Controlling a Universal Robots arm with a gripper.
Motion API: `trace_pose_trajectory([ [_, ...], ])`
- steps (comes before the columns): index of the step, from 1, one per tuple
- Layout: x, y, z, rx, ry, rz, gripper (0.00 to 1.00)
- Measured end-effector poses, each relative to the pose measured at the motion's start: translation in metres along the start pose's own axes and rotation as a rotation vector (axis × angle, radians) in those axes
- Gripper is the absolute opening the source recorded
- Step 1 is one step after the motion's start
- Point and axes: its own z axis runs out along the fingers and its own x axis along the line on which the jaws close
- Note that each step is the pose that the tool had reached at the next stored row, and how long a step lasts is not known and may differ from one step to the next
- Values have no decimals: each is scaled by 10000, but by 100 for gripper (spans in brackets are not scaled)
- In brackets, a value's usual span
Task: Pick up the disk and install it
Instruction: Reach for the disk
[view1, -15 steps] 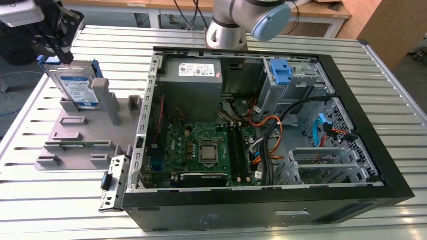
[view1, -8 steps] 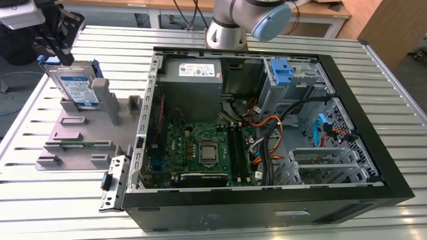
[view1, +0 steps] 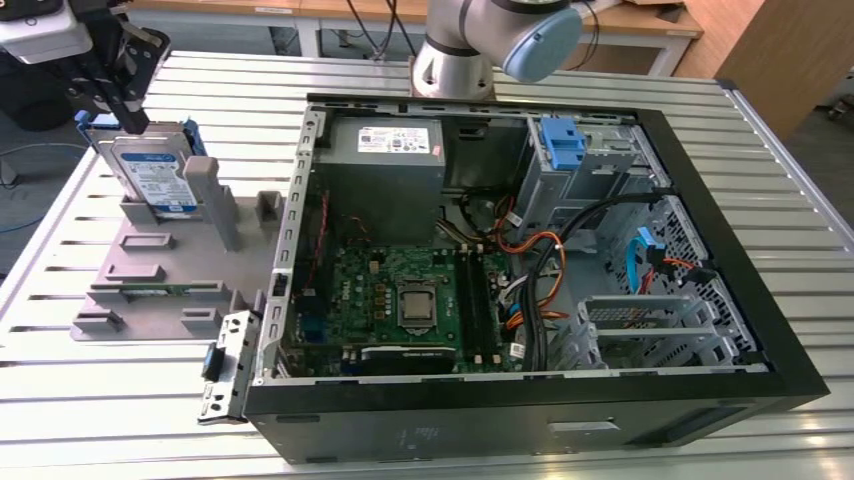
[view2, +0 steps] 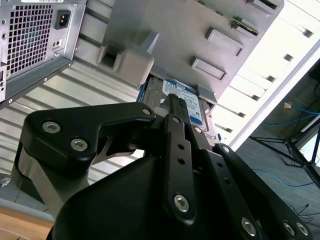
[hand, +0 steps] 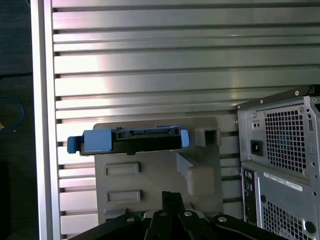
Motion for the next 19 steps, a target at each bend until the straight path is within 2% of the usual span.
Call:
trace_pose_trajectory([
  [19,61,86,83,1,0,1,11],
])
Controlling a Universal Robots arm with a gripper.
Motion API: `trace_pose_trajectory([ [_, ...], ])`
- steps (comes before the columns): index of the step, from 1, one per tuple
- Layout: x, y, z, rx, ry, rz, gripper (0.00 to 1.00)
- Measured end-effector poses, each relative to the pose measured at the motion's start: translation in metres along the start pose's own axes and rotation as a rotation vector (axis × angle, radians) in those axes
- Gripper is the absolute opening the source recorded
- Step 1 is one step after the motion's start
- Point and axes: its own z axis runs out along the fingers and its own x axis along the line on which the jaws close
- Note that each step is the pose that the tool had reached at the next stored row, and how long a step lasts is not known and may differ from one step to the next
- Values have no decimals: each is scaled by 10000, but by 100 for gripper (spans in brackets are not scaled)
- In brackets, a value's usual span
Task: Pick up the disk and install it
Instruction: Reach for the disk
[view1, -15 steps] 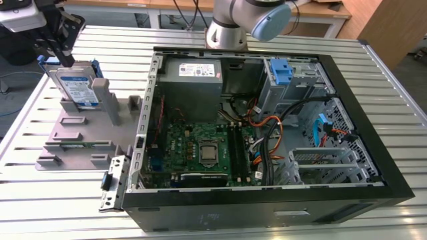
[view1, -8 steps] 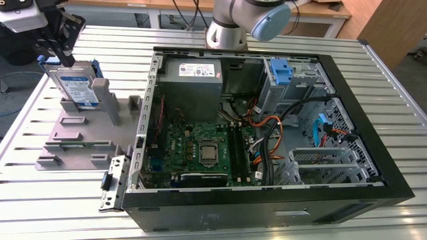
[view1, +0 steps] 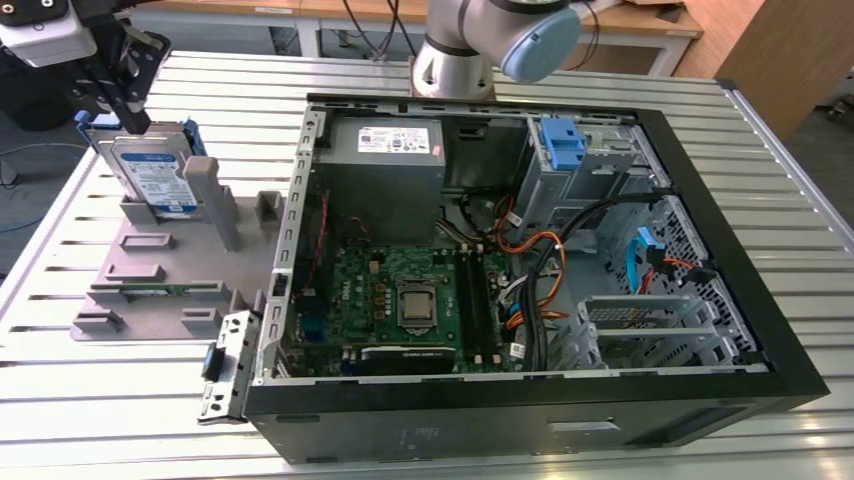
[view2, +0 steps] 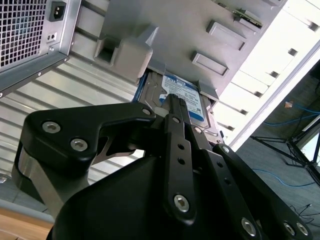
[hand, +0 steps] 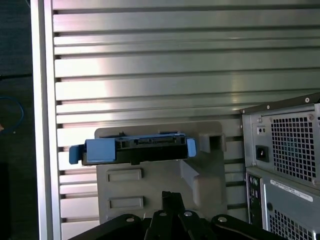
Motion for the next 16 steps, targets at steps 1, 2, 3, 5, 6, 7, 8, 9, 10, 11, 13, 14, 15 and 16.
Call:
trace_pose_trajectory([
  [1,9,7,8,-1,-1,0,11],
  [2,19,14,15,-1,-1,0,11],
  [3,22,17,17,0,-1,0,11],
  [5,56,51,40,-1,-1,-1,11],
  [6,63,59,45,-1,0,-1,11],
  [7,71,67,49,-1,-1,-1,11],
  [8,78,74,53,0,0,-1,11],
  [9,84,80,56,0,-1,-1,11],
  [10,88,84,60,-1,-1,0,11],
  [11,94,88,63,0,-1,0,11],
  [13,99,93,66,0,0,0,11],
  [14,98,93,66,0,0,-2,11],
  [15,99,94,66,0,0,-2,11],
  [16,99,95,67,0,0,-1,11],
])
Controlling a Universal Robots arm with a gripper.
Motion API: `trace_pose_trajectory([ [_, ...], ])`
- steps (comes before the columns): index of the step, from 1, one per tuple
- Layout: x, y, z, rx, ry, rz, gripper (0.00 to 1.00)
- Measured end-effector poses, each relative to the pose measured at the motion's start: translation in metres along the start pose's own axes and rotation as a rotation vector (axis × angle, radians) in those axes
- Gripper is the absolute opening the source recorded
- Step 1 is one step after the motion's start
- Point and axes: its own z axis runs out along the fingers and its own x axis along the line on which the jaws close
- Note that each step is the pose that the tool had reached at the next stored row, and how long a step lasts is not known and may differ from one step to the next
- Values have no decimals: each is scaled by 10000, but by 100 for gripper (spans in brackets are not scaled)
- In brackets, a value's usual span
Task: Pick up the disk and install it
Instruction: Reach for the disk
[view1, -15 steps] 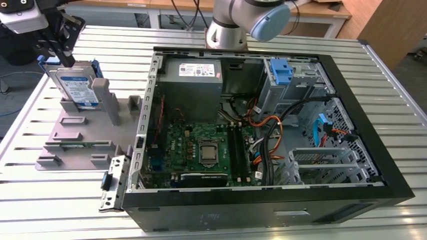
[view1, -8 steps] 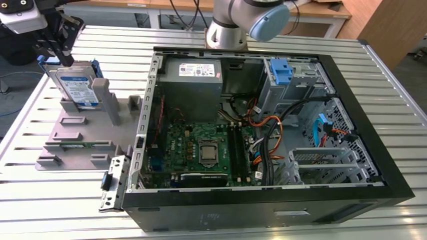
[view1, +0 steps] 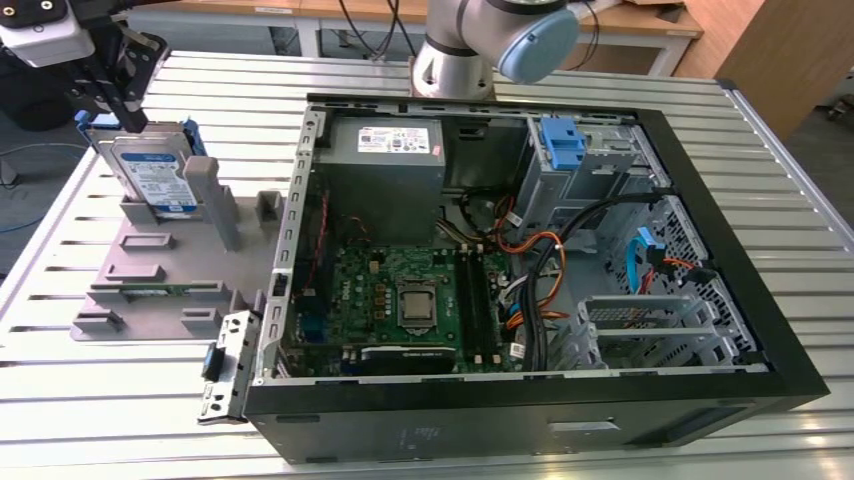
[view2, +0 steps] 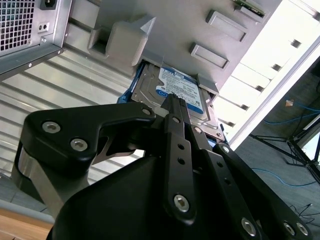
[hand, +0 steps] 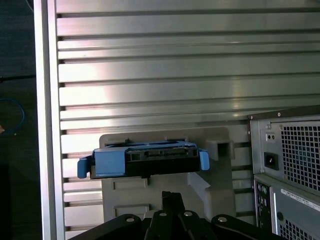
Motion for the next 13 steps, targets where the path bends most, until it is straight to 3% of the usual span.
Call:
trace_pose_trajectory([
  [13,6,70,15,-1,-1,0,11],
])
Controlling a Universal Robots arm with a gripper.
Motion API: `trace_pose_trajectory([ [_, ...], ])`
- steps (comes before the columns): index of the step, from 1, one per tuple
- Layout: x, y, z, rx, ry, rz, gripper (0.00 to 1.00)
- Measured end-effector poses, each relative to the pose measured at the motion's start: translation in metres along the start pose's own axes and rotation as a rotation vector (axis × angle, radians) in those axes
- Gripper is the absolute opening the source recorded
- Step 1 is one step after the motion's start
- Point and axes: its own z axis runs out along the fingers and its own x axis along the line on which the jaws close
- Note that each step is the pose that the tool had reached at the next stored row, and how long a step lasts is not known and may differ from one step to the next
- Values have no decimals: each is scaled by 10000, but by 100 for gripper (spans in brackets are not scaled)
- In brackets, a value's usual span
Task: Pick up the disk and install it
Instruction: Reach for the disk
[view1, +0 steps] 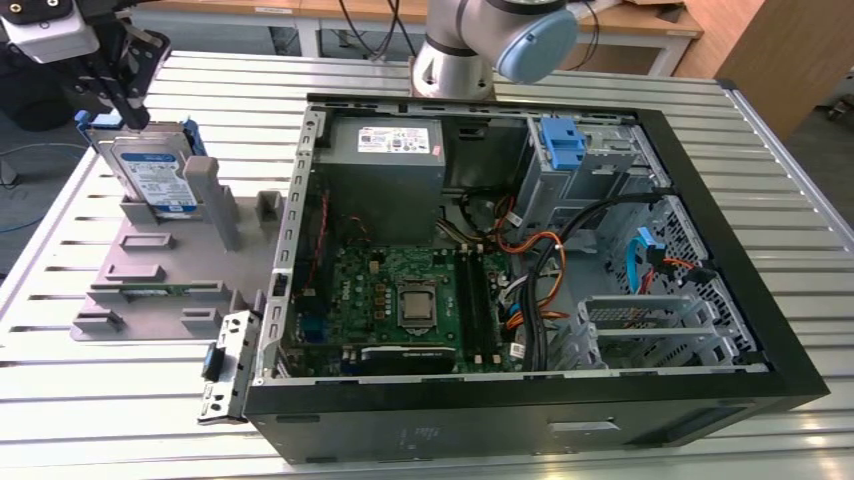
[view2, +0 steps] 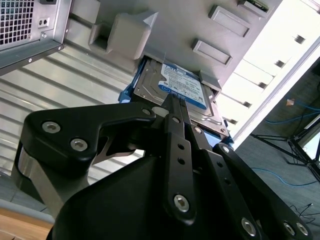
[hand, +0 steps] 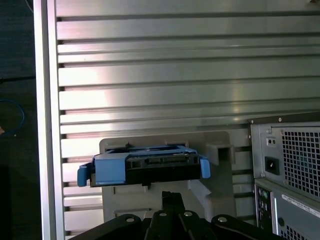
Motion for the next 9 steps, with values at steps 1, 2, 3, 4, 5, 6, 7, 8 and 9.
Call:
trace_pose_trajectory([
  [1,0,1,1,0,0,-1,11],
  [2,0,2,1,0,0,-2,11],
  [3,0,4,1,0,0,-1,11],
  [4,0,6,2,0,0,-1,11],
  [5,2,10,3,0,0,1,11],
  [6,4,14,5,0,0,1,11],
  [7,7,18,7,0,0,0,11],
  [8,10,23,10,0,-1,0,11],
  [9,13,28,11,1,0,0,11],
])
